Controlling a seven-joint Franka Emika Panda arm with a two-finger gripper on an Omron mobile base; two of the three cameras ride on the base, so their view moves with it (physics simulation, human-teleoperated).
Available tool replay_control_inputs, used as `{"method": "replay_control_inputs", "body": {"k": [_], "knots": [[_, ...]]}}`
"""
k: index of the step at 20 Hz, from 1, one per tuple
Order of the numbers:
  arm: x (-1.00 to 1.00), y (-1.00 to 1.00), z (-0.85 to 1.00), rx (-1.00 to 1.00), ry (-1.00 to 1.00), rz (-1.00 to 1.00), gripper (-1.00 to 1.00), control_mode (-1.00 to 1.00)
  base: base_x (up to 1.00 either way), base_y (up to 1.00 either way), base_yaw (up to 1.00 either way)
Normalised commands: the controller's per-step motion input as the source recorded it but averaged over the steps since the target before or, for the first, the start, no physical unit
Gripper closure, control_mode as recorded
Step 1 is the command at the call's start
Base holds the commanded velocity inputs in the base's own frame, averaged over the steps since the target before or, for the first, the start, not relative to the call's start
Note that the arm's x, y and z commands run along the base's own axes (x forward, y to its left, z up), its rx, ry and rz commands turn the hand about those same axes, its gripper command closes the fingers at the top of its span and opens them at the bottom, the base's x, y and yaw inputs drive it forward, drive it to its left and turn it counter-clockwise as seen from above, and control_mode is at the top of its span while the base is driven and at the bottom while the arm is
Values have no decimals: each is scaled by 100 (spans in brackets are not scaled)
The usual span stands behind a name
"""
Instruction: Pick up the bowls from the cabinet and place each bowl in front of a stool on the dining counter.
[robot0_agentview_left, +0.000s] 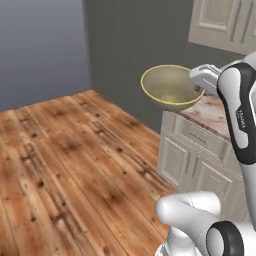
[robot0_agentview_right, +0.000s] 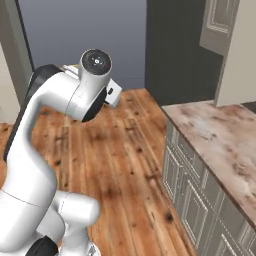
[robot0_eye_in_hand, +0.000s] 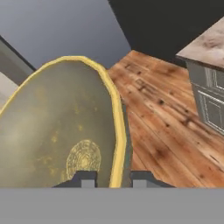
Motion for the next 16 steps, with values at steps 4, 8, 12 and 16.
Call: {"method": "replay_control_inputs", "body": {"k": [4, 8, 12, 16], "knots": [[0, 0, 0, 0, 0, 0, 100, 100, 26, 24, 54], [0, 0, 0, 0, 0, 0, 100, 100, 28, 20, 52], [0, 0, 0, 0, 0, 0, 100, 100, 32, 16, 51], [0, 0, 0, 0, 0, 0, 100, 100, 42, 16, 49]]}}
